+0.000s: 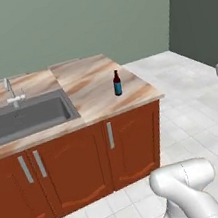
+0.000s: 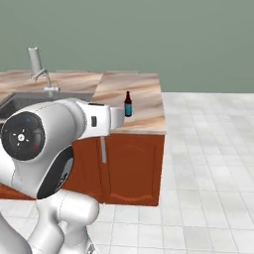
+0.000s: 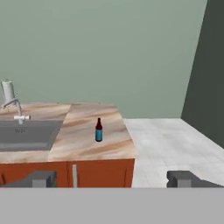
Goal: Pick the water bottle, water bottle, beer from the counter and place them in the open cabinet.
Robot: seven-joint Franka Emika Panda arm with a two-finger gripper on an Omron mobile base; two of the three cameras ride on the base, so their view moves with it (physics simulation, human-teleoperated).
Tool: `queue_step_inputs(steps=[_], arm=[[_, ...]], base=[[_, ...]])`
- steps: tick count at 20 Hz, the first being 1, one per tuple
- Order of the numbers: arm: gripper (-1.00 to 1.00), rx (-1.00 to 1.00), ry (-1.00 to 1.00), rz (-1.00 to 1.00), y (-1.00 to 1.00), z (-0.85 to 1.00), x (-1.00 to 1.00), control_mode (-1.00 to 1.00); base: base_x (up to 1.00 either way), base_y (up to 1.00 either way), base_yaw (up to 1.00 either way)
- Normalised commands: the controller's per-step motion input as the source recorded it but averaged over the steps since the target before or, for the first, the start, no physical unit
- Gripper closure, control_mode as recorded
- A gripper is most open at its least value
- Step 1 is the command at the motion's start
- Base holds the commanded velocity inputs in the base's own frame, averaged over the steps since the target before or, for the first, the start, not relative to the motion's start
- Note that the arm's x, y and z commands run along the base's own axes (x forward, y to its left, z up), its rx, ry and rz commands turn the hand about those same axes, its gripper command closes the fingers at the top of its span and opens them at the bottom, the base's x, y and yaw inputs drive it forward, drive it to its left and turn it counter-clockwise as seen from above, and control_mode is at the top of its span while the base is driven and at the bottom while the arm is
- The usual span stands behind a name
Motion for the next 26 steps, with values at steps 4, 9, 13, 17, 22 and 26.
queue_step_inputs(steps=[4, 9, 13, 17, 22, 26], arm=[[-1.00, 0.00, 0.00, 0.00, 0.00, 0.00, 0.00, 1.00], [-1.00, 0.00, 0.00, 0.00, 0.00, 0.00, 0.00, 1.00], [-1.00, 0.00, 0.00, 0.00, 0.00, 0.00, 0.00, 1.00], [-1.00, 0.00, 0.00, 0.00, 0.00, 0.00, 0.00, 1.00], [-1.00, 0.00, 0.00, 0.00, 0.00, 0.00, 0.00, 1.00], [-1.00, 0.00, 0.00, 0.00, 0.00, 0.00, 0.00, 1.00]], base=[[0.76, 0.43, -0.29], [1.00, 0.50, -0.17], [1.00, 0.49, -0.08], [0.91, 0.42, -0.01], [0.78, 0.17, 0.06], [0.74, 0.00, 0.24]])
